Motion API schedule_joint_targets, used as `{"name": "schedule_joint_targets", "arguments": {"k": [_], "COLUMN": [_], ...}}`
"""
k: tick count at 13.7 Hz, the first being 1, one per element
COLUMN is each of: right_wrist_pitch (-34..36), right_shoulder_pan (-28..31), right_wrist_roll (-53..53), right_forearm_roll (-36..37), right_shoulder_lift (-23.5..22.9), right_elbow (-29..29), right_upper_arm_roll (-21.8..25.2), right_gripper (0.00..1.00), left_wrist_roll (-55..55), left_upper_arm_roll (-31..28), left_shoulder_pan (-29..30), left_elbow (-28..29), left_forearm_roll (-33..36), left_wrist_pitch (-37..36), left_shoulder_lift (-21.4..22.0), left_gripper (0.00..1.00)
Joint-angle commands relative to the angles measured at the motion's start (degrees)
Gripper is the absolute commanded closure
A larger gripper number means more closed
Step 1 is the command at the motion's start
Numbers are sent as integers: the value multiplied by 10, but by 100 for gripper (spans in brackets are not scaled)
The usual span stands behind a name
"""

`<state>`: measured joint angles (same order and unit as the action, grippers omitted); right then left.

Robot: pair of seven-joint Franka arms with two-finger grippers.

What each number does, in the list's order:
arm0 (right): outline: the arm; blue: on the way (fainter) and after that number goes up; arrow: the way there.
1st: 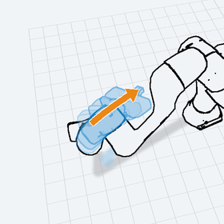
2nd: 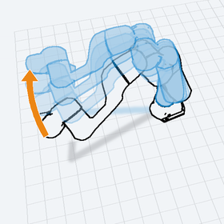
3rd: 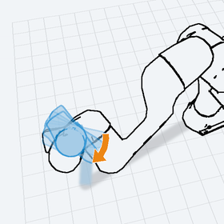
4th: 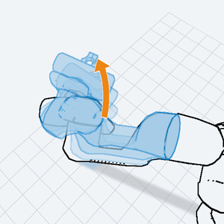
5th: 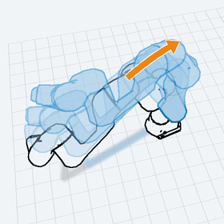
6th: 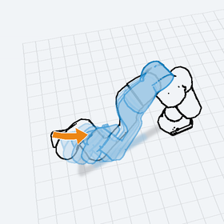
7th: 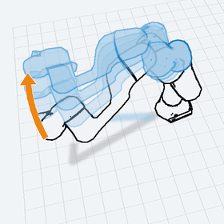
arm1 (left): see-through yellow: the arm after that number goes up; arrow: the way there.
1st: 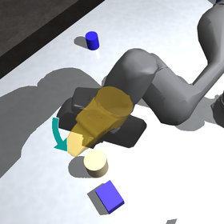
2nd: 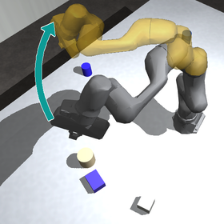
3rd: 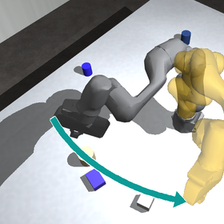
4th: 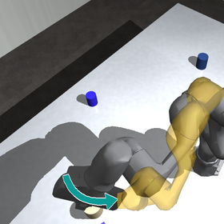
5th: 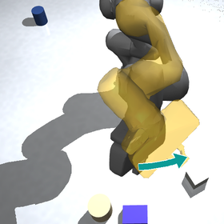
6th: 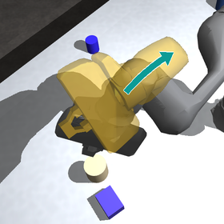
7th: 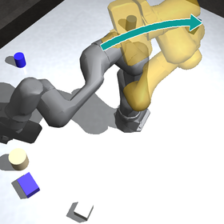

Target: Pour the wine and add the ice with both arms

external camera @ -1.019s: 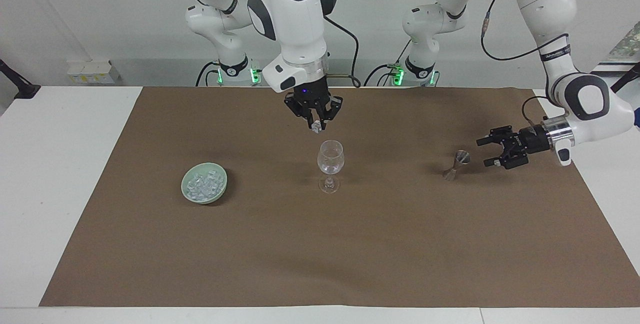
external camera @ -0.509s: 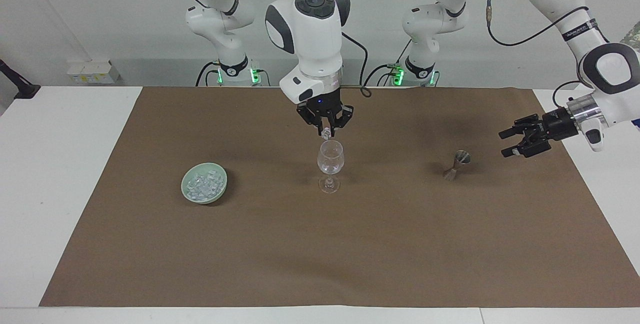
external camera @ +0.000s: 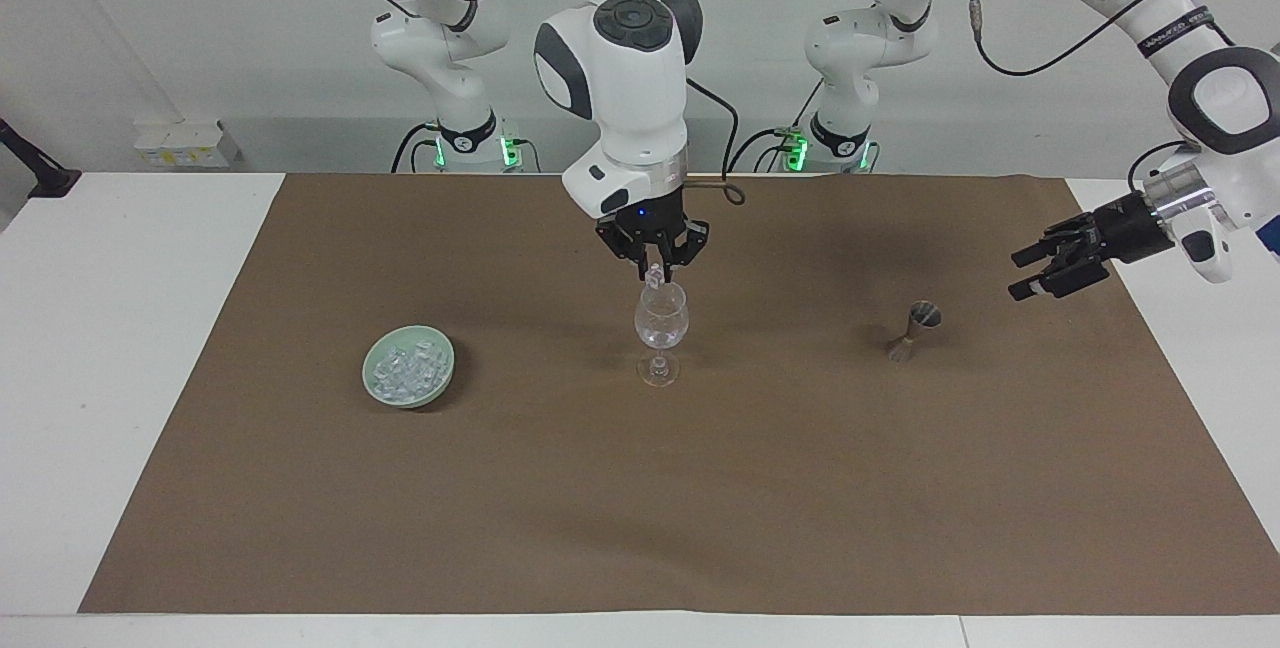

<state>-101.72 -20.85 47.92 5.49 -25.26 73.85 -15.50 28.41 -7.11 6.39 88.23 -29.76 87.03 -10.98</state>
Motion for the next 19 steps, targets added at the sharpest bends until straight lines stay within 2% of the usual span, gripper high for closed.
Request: {"name": "schedule_joint_targets", "arguments": {"k": [1, 3, 6, 10, 15, 17, 19], "right_wrist_pitch": [-10, -12, -20, -52, -55, -55, -52], "right_shoulder_pan": [-7, -8, -7, -4, -5, -5, -5], "right_wrist_roll": [24, 24, 24, 25, 25, 25, 25], "right_forearm_roll": [14, 18, 27, 26, 27, 27, 27], "right_shoulder_lift": [-11, -15, -15, -15, -9, -8, -9], "right_elbow": [-11, -10, 0, 8, 37, 37, 37], "right_upper_arm_roll": [-4, -4, -5, -4, -4, -4, -4], "right_gripper": [100, 100, 100, 100, 100, 100, 95], "left_wrist_roll": [-2, -8, -25, -120, -250, -306, -312], "left_upper_arm_roll": [-2, 0, 26, 47, 96, 114, 131], "left_shoulder_pan": [-16, -19, -19, -18, -17, -16, -16], "left_elbow": [-8, -35, -41, -41, -41, -36, -36], "left_forearm_roll": [32, 47, 96, 150, 229, 256, 275], "left_wrist_pitch": [2, -5, -9, -15, -41, -51, -62], "left_shoulder_lift": [20, 21, 46, 81, 105, 126, 129], "left_gripper": [0, 0, 0, 0, 0, 0, 0]}}
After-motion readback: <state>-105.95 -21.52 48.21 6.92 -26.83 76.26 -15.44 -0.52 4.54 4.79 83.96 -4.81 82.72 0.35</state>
